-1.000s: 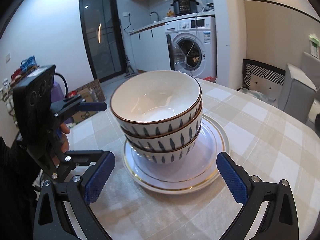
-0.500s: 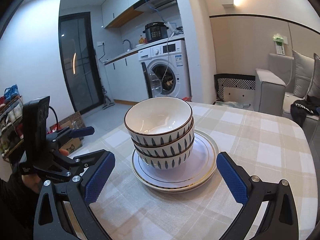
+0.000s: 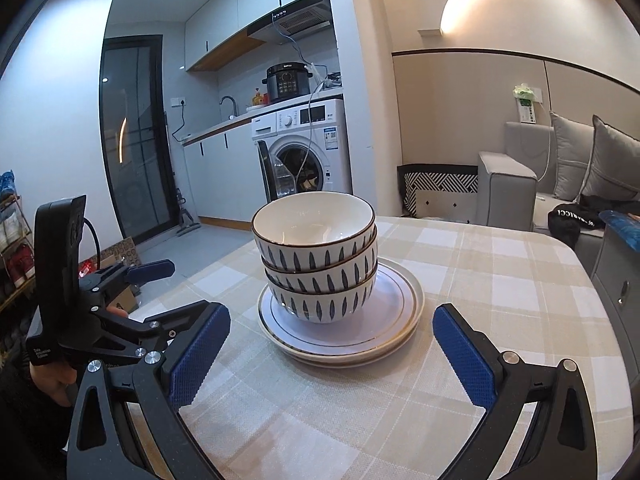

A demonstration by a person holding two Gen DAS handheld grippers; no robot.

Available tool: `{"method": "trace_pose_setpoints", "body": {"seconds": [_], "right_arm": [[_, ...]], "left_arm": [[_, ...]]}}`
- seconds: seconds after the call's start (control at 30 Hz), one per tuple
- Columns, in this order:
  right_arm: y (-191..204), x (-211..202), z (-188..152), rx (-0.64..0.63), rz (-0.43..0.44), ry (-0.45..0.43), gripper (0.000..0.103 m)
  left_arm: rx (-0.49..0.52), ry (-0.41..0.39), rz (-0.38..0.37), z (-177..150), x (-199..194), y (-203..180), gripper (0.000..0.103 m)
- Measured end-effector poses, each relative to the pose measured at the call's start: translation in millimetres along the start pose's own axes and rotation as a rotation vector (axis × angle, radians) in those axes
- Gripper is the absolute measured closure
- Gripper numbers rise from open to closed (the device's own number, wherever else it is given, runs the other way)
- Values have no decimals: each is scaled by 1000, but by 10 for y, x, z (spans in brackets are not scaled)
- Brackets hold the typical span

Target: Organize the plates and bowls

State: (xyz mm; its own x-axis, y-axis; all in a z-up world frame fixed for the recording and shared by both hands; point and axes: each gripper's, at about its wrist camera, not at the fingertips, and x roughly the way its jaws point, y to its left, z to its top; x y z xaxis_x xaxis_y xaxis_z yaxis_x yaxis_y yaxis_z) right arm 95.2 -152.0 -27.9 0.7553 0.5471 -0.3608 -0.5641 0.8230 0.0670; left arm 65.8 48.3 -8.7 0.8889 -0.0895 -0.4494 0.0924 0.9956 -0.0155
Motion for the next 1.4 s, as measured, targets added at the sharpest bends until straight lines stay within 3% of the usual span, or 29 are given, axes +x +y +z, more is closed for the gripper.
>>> {"method": "trace_pose_setpoints", "body": {"seconds": [0.4,1.4], "right_arm": [[110,-72,-137,-29,-32,-27,0],[82,-117,-271,-33,-45,-64,0]], "left_arm": [[-94,-33,10,-165,-79,147,0],[-45,-63,53,-179,-95,42,0]]}}
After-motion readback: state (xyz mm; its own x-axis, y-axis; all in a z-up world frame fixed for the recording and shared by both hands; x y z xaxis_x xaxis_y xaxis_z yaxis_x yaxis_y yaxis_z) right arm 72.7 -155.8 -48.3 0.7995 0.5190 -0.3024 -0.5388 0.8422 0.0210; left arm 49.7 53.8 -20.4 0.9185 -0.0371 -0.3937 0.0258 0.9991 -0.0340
